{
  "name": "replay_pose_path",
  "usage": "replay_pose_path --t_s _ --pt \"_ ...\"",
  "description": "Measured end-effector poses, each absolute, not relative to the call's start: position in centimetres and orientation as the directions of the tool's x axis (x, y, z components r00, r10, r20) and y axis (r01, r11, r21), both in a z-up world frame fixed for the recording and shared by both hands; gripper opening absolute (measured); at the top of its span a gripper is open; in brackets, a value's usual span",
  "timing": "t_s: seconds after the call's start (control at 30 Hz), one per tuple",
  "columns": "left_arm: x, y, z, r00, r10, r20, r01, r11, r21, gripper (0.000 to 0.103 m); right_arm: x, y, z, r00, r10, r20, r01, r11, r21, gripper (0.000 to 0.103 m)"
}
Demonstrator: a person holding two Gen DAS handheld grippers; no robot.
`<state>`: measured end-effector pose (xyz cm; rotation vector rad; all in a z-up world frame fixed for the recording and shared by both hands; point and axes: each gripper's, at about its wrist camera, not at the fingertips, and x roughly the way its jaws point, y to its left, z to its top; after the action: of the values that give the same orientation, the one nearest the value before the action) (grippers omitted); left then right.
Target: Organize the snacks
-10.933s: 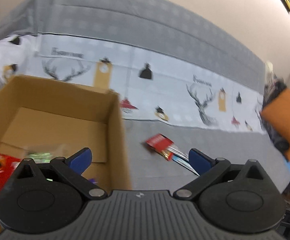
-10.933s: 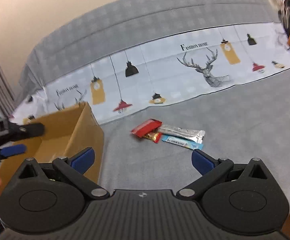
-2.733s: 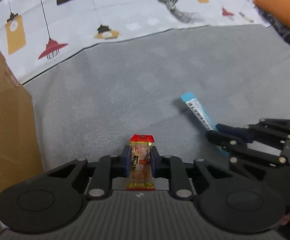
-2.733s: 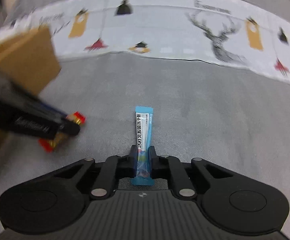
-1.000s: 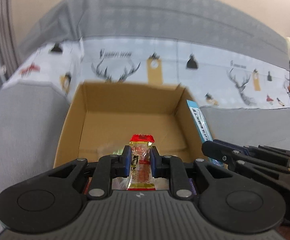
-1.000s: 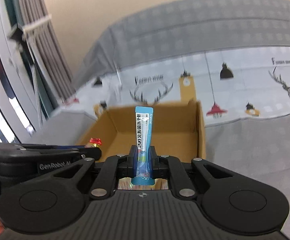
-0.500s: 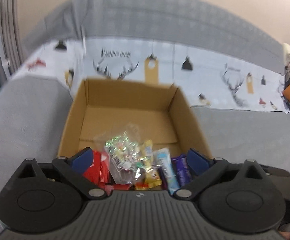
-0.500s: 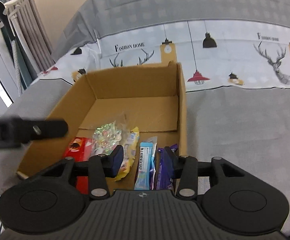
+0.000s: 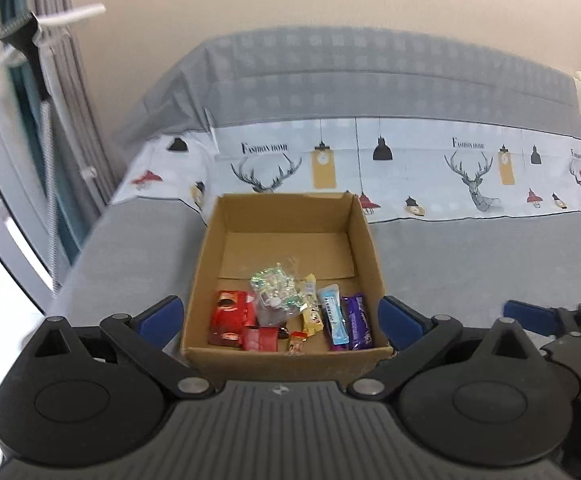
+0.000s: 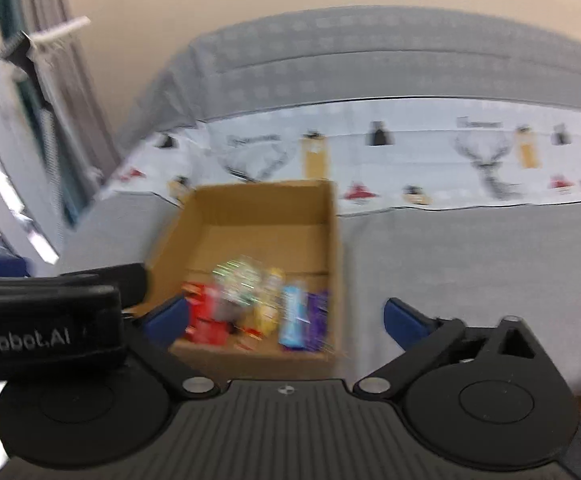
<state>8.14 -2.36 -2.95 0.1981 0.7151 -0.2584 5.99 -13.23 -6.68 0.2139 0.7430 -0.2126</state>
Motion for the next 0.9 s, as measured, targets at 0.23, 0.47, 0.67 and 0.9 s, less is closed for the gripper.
replay_pose_path --t_s 0.23,0.47,0.67,0.9 --pt "4.5 -2.2 -0.2 0.716 -0.17 -0.677 0.31 0.946 0.091 0.103 2.1 -12.8 -4.2 0.709 -0.071 -0.702 0.273 0.945 0.179 0.103" --pt "3.2 -1.8 1.3 0.75 -0.135 -0.648 0.258 0.961 0.099 0.103 1.1 -12.1 -2.5 0.721 -0.074 -0.689 0.276 0.942 0.189 0.103" --pt "3.8 -1.7 1.5 0.727 -0.129 -0.674 0.269 0.957 0.107 0.103 1.1 -12.0 -2.3 0.708 -0.067 -0.703 0.274 0.944 0.186 0.103" --pt "3.4 -1.7 1.6 0.727 -0.122 -0.676 0.263 0.959 0.11 0.103 1.2 -12.0 -2.2 0.703 -0.06 -0.709 0.273 0.943 0.191 0.103"
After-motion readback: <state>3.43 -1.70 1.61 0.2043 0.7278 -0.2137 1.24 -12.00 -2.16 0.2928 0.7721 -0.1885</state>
